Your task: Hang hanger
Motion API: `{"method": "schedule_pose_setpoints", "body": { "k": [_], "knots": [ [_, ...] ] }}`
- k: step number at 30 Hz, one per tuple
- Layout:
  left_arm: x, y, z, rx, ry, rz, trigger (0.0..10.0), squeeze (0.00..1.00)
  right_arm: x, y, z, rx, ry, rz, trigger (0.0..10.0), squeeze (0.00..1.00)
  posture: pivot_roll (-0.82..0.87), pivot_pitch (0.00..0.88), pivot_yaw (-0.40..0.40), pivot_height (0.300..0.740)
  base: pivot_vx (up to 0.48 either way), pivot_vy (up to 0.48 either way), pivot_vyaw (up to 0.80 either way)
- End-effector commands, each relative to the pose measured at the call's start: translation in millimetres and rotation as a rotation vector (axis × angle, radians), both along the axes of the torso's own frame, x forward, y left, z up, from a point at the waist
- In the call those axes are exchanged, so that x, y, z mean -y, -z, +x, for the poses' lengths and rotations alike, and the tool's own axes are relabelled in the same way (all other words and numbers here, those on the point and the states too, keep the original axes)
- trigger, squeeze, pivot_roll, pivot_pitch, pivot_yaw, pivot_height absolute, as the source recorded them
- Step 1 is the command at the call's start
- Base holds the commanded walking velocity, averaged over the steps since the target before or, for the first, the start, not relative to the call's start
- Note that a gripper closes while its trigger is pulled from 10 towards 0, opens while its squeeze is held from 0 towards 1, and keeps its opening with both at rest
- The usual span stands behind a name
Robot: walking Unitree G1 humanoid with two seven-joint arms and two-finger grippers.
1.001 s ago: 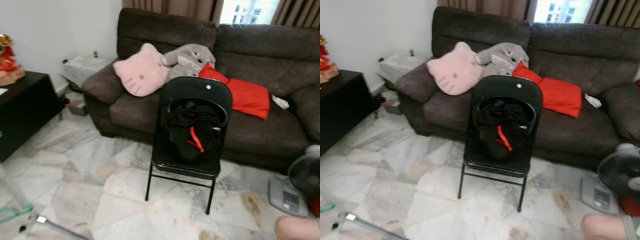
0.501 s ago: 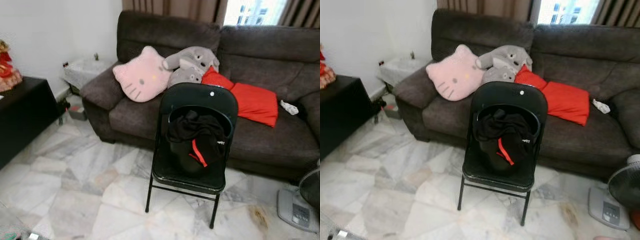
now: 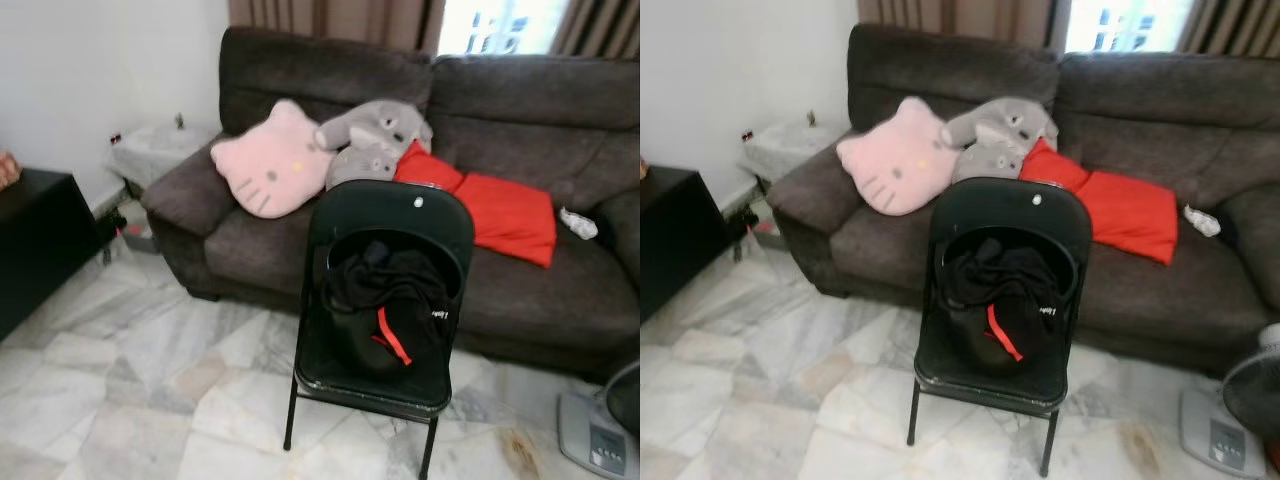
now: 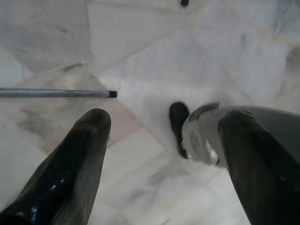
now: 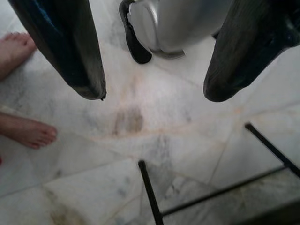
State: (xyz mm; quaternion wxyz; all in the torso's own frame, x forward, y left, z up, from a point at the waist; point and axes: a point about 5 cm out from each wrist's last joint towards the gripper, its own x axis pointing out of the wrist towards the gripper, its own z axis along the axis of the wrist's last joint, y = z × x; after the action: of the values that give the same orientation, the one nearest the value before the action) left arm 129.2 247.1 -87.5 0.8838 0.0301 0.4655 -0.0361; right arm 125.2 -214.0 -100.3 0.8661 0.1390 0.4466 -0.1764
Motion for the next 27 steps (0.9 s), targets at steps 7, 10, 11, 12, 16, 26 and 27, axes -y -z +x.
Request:
{"method": "schedule_pose_setpoints", "body": {
  "k": [7, 10, 11, 12, 16, 26, 27],
  "knots": [
    [3.3, 0.3, 1.1, -0.004, 0.039, -0.002, 10.0, 0.0, 8.3, -2.7, 0.9, 0.026, -0.002, -0.023, 10.0, 0.0, -0.09, 0.0, 0.018, 0.74, 0.269, 0.0, 0.0],
    [3.6, 0.5, 0.8, -0.006, 0.043, -0.002, 10.0, 0.0, 8.3, -5.4, 7.6, 0.053, -0.023, -0.03, 10.0, 0.0, -0.09, 0.0, 0.019, 0.74, 0.17, 0.0, 0.0],
    [3.8, 0.5, 1.1, -0.006, 0.044, -0.001, 10.0, 0.0, 7.8, -6.4, 10.5, 0.062, -0.033, -0.032, 10.0, 0.0, -0.09, 0.0, 0.019, 0.74, 0.0, 0.0, 0.0],
    [3.9, 0.3, 1.7, -0.006, 0.045, -0.001, 10.0, 0.0, 6.8, -7.5, 13.7, 0.072, -0.043, -0.034, 10.0, 0.0, -0.09, 0.0, 0.019, 0.74, 0.0, 0.0, 0.0],
    [4.7, -1.2, 7.3, 0.004, 0.045, -0.002, 10.0, 0.0, 0.9, -12.1, 27.8, 0.117, -0.073, -0.031, 10.0, 0.0, -0.09, 0.0, 0.018, 0.74, 0.0, 0.0, 0.0],
    [15.3, -6.8, 32.0, 0.047, 0.052, 0.009, 10.0, 0.0, -28.6, -29.3, 70.2, 0.261, -0.211, -0.047, 10.0, 0.0, -0.06, 0.0, 0.032, 0.74, 0.0, 0.0, 0.0],
    [16.6, -6.9, 33.0, 0.05, 0.055, 0.01, 10.0, 0.0, -30.4, -31.1, 73.5, 0.272, -0.223, -0.051, 10.0, 0.0, -0.06, 0.0, 0.033, 0.74, 0.0, 0.0, 0.0]
  ]
}}
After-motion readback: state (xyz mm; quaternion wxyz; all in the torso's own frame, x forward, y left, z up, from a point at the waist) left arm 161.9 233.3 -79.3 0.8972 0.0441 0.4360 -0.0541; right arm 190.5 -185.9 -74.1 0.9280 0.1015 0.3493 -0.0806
